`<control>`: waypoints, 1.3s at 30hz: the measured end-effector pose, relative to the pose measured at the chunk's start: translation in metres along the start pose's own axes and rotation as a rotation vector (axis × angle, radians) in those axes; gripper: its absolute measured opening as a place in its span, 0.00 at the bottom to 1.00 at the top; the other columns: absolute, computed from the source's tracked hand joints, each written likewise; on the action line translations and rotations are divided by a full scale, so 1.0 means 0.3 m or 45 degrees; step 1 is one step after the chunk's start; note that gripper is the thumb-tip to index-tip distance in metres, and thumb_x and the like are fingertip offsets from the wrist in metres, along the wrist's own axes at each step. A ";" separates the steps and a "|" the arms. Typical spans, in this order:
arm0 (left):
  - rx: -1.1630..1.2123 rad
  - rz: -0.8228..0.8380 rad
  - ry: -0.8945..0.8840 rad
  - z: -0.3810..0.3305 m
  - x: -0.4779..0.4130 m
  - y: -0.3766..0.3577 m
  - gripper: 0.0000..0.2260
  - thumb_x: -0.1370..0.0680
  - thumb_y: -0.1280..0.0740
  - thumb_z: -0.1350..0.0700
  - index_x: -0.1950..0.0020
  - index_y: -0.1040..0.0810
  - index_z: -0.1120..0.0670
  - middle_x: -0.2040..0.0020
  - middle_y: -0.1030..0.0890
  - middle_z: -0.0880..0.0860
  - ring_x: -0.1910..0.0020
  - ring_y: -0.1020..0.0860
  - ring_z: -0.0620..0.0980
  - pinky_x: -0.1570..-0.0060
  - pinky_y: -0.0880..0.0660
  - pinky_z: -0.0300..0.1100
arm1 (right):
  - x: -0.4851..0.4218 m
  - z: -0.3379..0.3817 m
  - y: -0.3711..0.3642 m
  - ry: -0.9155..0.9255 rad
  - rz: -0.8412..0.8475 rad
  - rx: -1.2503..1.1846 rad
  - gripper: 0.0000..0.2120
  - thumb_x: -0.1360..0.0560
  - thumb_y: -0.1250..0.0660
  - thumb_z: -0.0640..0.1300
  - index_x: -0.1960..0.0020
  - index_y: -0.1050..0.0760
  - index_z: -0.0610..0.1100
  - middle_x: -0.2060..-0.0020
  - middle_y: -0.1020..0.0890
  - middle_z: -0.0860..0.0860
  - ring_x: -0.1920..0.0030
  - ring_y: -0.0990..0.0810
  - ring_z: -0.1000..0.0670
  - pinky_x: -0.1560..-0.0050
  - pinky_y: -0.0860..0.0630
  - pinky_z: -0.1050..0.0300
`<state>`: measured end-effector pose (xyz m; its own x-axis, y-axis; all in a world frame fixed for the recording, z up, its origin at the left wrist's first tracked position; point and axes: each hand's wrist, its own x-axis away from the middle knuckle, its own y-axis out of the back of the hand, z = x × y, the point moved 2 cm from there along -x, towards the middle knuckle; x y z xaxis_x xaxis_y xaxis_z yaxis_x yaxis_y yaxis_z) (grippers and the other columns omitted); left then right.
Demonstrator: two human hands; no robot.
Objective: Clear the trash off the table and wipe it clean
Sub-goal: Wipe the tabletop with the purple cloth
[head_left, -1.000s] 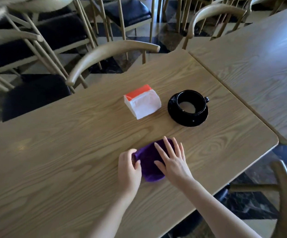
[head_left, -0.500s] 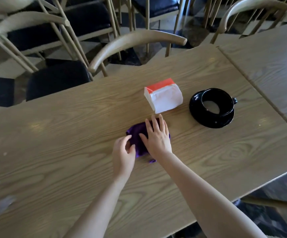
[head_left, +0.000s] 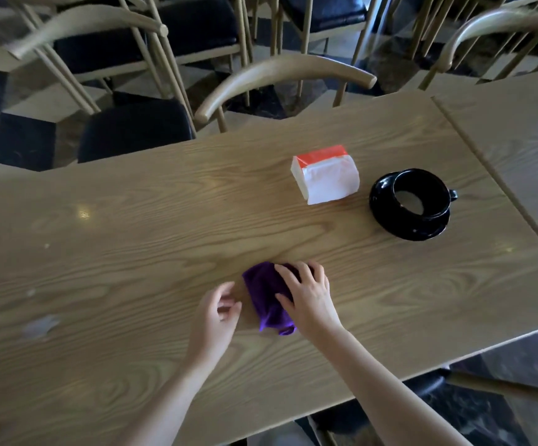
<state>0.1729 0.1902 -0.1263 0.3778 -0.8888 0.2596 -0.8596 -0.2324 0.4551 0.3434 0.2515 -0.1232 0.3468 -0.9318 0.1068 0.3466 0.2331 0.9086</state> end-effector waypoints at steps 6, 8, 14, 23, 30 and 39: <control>0.661 0.131 0.361 -0.094 0.007 0.045 0.15 0.22 0.36 0.61 0.36 0.29 0.54 0.50 0.20 0.50 0.54 0.20 0.45 0.53 0.22 0.43 | -0.031 0.160 0.051 0.035 -0.067 -0.406 0.13 0.29 0.32 0.41 0.45 0.21 0.48 0.53 0.22 0.49 0.52 0.31 0.45 0.48 0.28 0.52; 0.689 0.013 0.340 -0.105 0.004 0.106 0.15 0.22 0.36 0.60 0.36 0.28 0.54 0.51 0.20 0.52 0.54 0.20 0.50 0.50 0.23 0.50 | -0.038 0.233 0.084 0.068 -0.049 -0.523 0.13 0.29 0.31 0.39 0.45 0.21 0.47 0.53 0.22 0.52 0.51 0.32 0.48 0.47 0.31 0.56; 0.702 -0.332 0.314 -0.022 0.077 0.416 0.10 0.23 0.36 0.65 0.44 0.25 0.54 0.49 0.22 0.57 0.60 0.22 0.47 0.63 0.23 0.37 | -0.069 0.452 0.150 0.148 0.010 -0.831 0.12 0.29 0.30 0.37 0.46 0.21 0.47 0.54 0.21 0.55 0.49 0.24 0.50 0.46 0.32 0.61; 0.541 -0.688 0.475 0.386 0.301 0.916 0.07 0.22 0.36 0.56 0.44 0.25 0.51 0.46 0.21 0.54 0.46 0.21 0.53 0.49 0.23 0.46 | 0.066 0.817 -0.132 0.237 0.190 -0.708 0.12 0.29 0.30 0.38 0.46 0.20 0.46 0.56 0.22 0.59 0.51 0.25 0.52 0.47 0.34 0.63; 0.011 -0.644 0.306 0.672 0.268 1.241 0.15 0.19 0.42 0.58 0.32 0.29 0.56 0.33 0.27 0.55 0.34 0.29 0.53 0.37 0.34 0.44 | 0.259 0.889 -0.362 0.223 -0.002 0.144 0.24 0.27 0.43 0.56 0.34 0.31 0.50 0.35 0.28 0.50 0.35 0.35 0.43 0.34 0.42 0.41; -1.143 -0.243 0.047 0.789 0.093 1.335 0.31 0.23 0.59 0.39 0.23 0.48 0.54 0.22 0.48 0.55 0.23 0.52 0.54 0.25 0.54 0.54 | 0.235 0.885 -0.469 0.621 0.214 0.475 0.27 0.26 0.44 0.60 0.29 0.37 0.53 0.30 0.30 0.49 0.29 0.34 0.43 0.31 0.42 0.40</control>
<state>-0.2422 -0.0212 -0.1385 0.5096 -0.8502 0.1324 -0.1973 0.0343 0.9797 0.0877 0.0792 -0.1362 0.7576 -0.6367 0.1440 -0.0435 0.1708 0.9843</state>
